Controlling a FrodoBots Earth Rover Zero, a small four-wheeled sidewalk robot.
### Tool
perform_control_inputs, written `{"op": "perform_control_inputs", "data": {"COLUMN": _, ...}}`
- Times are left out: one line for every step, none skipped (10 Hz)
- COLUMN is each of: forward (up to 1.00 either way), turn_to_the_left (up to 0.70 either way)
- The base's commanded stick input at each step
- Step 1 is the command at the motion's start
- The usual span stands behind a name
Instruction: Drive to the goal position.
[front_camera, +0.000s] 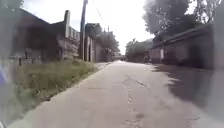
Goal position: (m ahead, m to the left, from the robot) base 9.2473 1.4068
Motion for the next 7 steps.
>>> {"op": "perform_control_inputs", "data": {"forward": 1.0, "turn_to_the_left": -0.4}}
{"op": "perform_control_inputs", "data": {"forward": 1.0, "turn_to_the_left": 0.0}}
{"op": "perform_control_inputs", "data": {"forward": 1.0, "turn_to_the_left": 0.0}}
{"op": "perform_control_inputs", "data": {"forward": 1.0, "turn_to_the_left": 0.0}}
{"op": "perform_control_inputs", "data": {"forward": 1.0, "turn_to_the_left": 0.0}}
{"op": "perform_control_inputs", "data": {"forward": 1.0, "turn_to_the_left": 0.0}}
{"op": "perform_control_inputs", "data": {"forward": 1.0, "turn_to_the_left": 0.0}}
